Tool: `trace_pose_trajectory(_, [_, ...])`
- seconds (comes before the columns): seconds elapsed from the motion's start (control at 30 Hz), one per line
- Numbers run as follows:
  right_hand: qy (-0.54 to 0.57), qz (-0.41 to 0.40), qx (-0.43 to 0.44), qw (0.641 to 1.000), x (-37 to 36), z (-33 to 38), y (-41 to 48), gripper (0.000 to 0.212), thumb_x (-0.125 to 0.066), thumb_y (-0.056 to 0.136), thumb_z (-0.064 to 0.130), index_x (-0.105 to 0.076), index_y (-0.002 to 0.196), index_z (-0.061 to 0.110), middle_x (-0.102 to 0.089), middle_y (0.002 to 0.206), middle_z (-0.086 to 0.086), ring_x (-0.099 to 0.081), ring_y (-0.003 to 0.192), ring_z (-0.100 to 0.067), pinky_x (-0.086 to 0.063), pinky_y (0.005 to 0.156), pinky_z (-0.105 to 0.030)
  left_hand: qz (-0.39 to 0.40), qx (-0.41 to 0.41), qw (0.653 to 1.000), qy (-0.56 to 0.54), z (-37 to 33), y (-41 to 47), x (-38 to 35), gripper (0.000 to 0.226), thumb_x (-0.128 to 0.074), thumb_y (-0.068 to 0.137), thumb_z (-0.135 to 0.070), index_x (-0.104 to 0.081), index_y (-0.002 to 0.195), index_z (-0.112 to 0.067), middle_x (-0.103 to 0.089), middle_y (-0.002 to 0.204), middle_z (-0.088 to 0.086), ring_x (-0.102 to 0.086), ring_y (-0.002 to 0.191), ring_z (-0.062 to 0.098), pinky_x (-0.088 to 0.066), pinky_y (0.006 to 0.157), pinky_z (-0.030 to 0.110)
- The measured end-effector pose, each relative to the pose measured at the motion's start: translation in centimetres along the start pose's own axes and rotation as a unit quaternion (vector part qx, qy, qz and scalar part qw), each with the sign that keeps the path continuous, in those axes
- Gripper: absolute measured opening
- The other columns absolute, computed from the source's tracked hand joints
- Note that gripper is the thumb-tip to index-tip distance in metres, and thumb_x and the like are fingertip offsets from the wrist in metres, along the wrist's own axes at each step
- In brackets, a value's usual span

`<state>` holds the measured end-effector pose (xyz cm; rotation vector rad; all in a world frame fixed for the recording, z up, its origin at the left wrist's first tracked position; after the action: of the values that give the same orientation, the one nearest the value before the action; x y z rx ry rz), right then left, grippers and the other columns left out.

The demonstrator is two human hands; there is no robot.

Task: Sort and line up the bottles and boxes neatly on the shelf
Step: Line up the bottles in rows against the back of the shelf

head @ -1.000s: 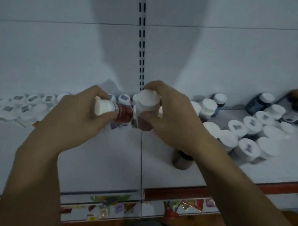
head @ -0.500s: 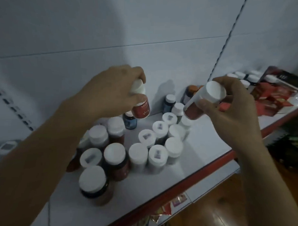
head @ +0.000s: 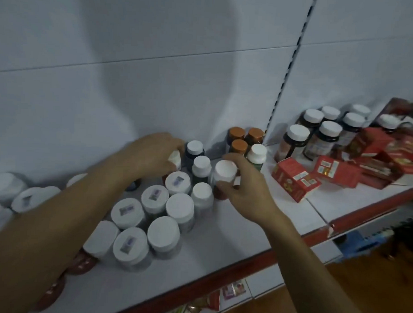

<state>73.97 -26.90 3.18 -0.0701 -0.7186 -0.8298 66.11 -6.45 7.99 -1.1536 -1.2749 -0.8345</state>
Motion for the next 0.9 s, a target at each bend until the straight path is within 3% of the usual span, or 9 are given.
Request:
trace_pose_trajectory(0.1, [0.028, 0.036, 0.006, 0.999, 0.1, -0.7, 0.0, 0.06, -0.076, 0.088, 0.026, -0.047, 0.139, 0.034, -0.057, 0.131, 0.015, -0.053, 0.116, -0.002, -0.049, 0.092, -0.026, -0.051, -0.008, 0.999, 0.002, -0.9, 0.2, 1.0, 0.037, -0.059, 0.096, -0.03, -0.055, 0.133, -0.028, -0.053, 0.127, 0.004, -0.054, 0.116, 0.03, -0.046, 0.095, 0.044])
trace_pose_trajectory(0.2, [0.035, -0.043, 0.031, 0.998, 3.2, -0.5, 0.5, 0.045, -0.07, 0.093, 0.033, -0.052, 0.133, 0.029, -0.058, 0.125, 0.012, -0.057, 0.112, -0.005, -0.05, 0.088, -0.024, -0.131, -0.063, 0.989, 0.003, -3.2, 0.5, 2.4, 0.03, -0.058, 0.098, -0.037, -0.058, 0.127, -0.03, -0.058, 0.121, 0.0, -0.056, 0.111, 0.027, -0.05, 0.09, 0.047])
trace_pose_trajectory(0.3, [-0.039, -0.142, 0.008, 0.989, 6.4, -2.0, 2.8, 0.033, -0.071, 0.091, 0.022, -0.057, 0.12, 0.019, -0.059, 0.113, 0.003, -0.056, 0.105, -0.02, -0.048, 0.086, -0.034, -0.066, -0.071, 0.994, 0.054, -5.2, 2.1, 1.4, 0.031, -0.064, 0.094, -0.039, -0.057, 0.124, -0.033, -0.06, 0.116, -0.005, -0.057, 0.106, 0.022, -0.044, 0.079, 0.037])
trace_pose_trajectory(0.4, [-0.169, -0.073, -0.083, 0.979, 6.2, -5.2, 5.5, 0.035, -0.074, 0.085, 0.027, -0.056, 0.114, 0.019, -0.057, 0.114, -0.01, -0.054, 0.105, -0.033, -0.044, 0.084, -0.037, 0.013, -0.069, 0.991, 0.113, -5.7, 3.9, -0.6, 0.027, -0.069, 0.088, -0.034, -0.055, 0.112, -0.035, -0.063, 0.113, -0.005, -0.058, 0.102, 0.022, -0.041, 0.074, 0.035])
trace_pose_trajectory(0.5, [-0.174, -0.025, -0.111, 0.978, 5.1, -6.0, 6.1, 0.027, -0.074, 0.084, 0.023, -0.052, 0.099, 0.019, -0.058, 0.103, -0.006, -0.056, 0.094, -0.031, -0.05, 0.078, -0.042, 0.018, -0.078, 0.991, 0.108, -5.2, 4.6, -1.4, 0.032, -0.072, 0.087, -0.033, -0.057, 0.116, -0.035, -0.063, 0.116, -0.005, -0.058, 0.103, 0.021, -0.045, 0.076, 0.036])
trace_pose_trajectory(0.6, [-0.186, -0.071, -0.085, 0.976, 6.4, -4.8, 5.3, 0.021, -0.072, 0.084, 0.015, -0.054, 0.095, 0.015, -0.061, 0.1, -0.005, -0.058, 0.089, -0.027, -0.052, 0.074, -0.042, -0.024, -0.079, 0.995, 0.047, -4.1, 3.3, 0.6, 0.034, -0.071, 0.087, -0.038, -0.058, 0.118, -0.035, -0.064, 0.115, -0.007, -0.057, 0.102, 0.019, -0.047, 0.08, 0.038])
trace_pose_trajectory(0.67, [-0.16, -0.117, -0.041, 0.979, 7.7, -2.5, 4.6, 0.03, -0.073, 0.086, 0.018, -0.053, 0.107, 0.017, -0.06, 0.106, -0.004, -0.058, 0.091, -0.024, -0.052, 0.075, -0.042, -0.064, -0.06, 0.996, -0.022, -2.5, 1.4, 3.0, 0.036, -0.071, 0.088, -0.042, -0.059, 0.121, -0.032, -0.063, 0.113, -0.004, -0.055, 0.096, 0.018, -0.05, 0.085, 0.04])
trace_pose_trajectory(0.73, [-0.115, -0.147, 0.026, 0.982, 8.7, 1.3, 4.1, 0.039, -0.073, 0.088, 0.021, -0.049, 0.119, 0.02, -0.058, 0.108, 0.0, -0.057, 0.085, -0.018, -0.049, 0.07, -0.033, -0.11, -0.044, 0.99, -0.081, -0.5, -1.1, 5.5, 0.038, -0.066, 0.087, -0.051, -0.061, 0.118, -0.028, -0.065, 0.106, -0.005, -0.058, 0.09, 0.016, -0.051, 0.083, 0.04])
trace_pose_trajectory(0.9, [-0.05, -0.082, 0.135, 0.986, 5.5, 11.8, 4.9, 0.044, -0.067, 0.093, 0.028, -0.051, 0.135, 0.03, -0.059, 0.106, 0.002, -0.06, 0.078, -0.012, -0.047, 0.071, -0.027, -0.227, 0.024, 0.969, -0.094, 6.2, -10.5, 10.0, 0.055, -0.038, 0.084, -0.072, -0.063, 0.104, -0.028, -0.065, 0.089, -0.011, -0.061, 0.082, 0.014, -0.049, 0.073, 0.036])
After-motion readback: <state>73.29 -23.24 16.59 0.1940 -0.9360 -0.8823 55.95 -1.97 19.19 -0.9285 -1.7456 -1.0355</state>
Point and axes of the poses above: each hand's wrist, its own y-axis towards the middle knuckle, its own x-axis out of the back of the hand, z = x × y, the point moved 5 cm from there along y, towards the middle knuckle
